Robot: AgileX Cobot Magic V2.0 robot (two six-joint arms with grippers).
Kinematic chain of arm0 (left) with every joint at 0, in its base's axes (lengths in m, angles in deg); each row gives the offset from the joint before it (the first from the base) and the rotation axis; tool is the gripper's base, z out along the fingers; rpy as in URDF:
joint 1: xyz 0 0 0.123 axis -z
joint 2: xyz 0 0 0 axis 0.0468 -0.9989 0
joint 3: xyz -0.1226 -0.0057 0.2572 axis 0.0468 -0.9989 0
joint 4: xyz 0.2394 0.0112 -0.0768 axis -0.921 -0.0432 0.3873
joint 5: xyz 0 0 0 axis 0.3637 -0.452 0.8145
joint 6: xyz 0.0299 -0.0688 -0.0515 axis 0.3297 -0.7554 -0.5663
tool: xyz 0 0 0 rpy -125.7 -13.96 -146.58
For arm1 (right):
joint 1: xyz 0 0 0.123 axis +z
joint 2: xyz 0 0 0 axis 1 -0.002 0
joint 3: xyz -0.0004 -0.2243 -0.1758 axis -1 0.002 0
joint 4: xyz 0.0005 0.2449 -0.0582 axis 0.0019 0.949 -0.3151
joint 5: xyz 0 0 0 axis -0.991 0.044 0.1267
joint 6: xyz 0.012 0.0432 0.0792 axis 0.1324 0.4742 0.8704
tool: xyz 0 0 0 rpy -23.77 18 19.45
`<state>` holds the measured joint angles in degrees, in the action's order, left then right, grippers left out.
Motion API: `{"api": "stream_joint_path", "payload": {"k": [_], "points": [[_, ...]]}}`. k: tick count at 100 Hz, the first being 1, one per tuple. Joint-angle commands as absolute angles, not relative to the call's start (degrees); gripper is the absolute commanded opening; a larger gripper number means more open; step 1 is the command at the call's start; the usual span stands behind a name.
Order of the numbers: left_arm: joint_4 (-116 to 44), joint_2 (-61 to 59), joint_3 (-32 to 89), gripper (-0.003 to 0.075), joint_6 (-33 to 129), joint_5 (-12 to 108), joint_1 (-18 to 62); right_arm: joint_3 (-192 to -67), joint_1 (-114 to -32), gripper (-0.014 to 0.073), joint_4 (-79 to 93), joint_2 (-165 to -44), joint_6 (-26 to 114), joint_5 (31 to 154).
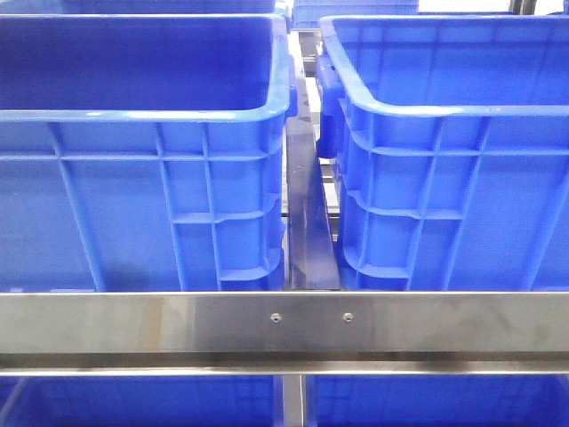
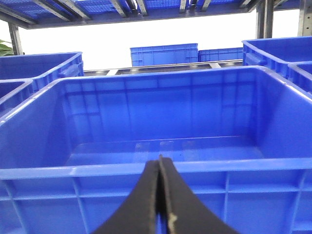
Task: Pick red and yellow buttons and place in box
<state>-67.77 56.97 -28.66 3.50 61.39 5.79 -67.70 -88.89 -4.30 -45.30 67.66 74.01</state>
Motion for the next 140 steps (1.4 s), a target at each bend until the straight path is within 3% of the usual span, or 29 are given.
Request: {"api": "stream_joint_path", "payload": {"k": [1,43,64,109,140], "points": [[-67.5,58.8,-31.5,-0.0019,2.9,65.9,5.7,-68.8,-89.0,-0.0068,-4.9,-43.8,67.6,69.2],[-64.4,58.8,-28.4,-0.0019,2.9,64.8,5.7,-68.8,-89.0,-0.0068,-4.9,-43.8,67.6,69.2],[-60.5,55.7,-16.3,-0.0019,2.8,53.0,5.7,-68.8,-89.0,-0.0068,-4.9,-43.8,67.6,69.2],[-60.7,27.4,19.0,-0.0019,6.2,20.5,5.7,-68.8,-89.0,-0.0068,-4.9,-43.8,67.6,69.2],[-60.1,14.3,24.0,-0.0019,6.1,18.4,5.7,-68.8,-89.0,-0.0068,-4.9,-43.8,67.6,69.2]]}}
